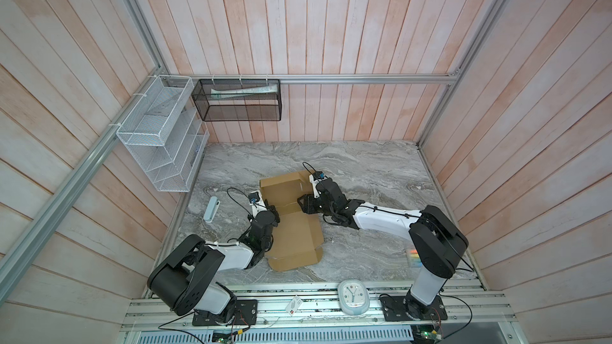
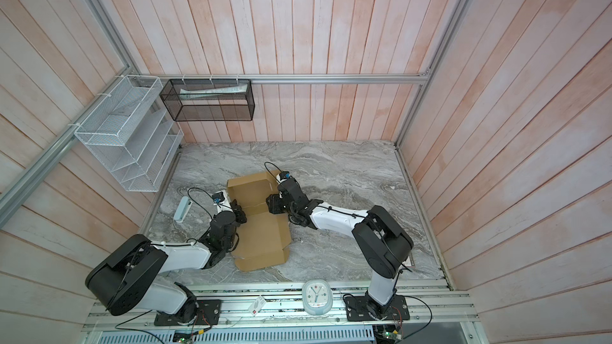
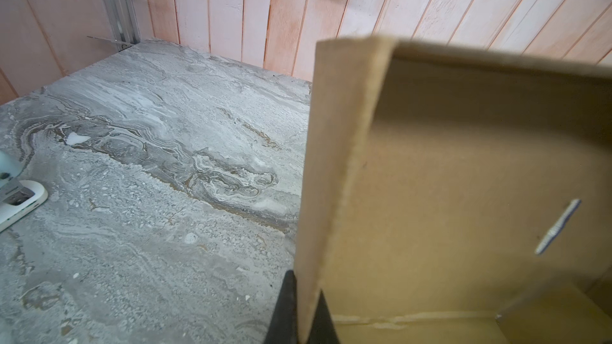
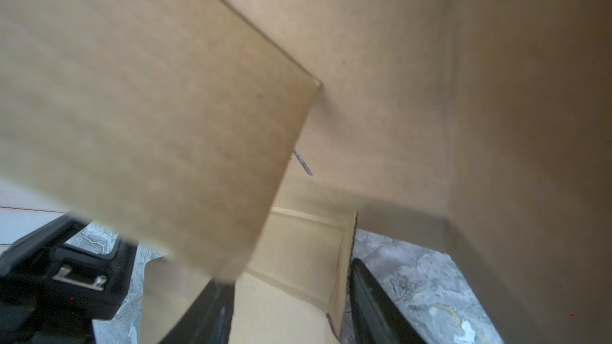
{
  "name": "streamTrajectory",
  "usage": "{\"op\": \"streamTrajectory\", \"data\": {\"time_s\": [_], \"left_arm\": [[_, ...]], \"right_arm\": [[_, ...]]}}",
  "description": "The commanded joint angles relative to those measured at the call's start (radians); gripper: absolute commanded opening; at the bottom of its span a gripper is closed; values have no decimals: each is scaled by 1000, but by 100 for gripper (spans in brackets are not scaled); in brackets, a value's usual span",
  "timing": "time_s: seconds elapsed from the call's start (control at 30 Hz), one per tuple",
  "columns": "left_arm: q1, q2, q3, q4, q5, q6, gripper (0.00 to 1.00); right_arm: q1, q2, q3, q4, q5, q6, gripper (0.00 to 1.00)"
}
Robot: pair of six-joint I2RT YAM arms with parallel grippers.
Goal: Assemble paper box
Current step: Fold the bottom flaps of a flat cardboard box at the center of the table.
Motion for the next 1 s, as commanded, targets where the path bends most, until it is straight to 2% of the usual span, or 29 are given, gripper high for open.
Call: {"op": "streamTrajectory", "data": {"time_s": [0.0,0.33,0.63,0.77,0.97], "left_arm": [[-4,13,3,-6,-5,-12,0],[-4,-1,-6,-33,-9,-38,0],[-1,-15,-13,-63,-6,-67,0],[6,-30,-16,-85,4,-74,0],[21,-83,-11,-151,40,-74,0]], "right_arm": [[12,26,40,-3,-16,-17,56],[30,34,70,-34,-23,-33,55],[15,-131,-4,-126,36,-63,55],[-27,-235,-60,-156,42,-77,55],[-168,-378,-134,-157,7,-114,51]]}}
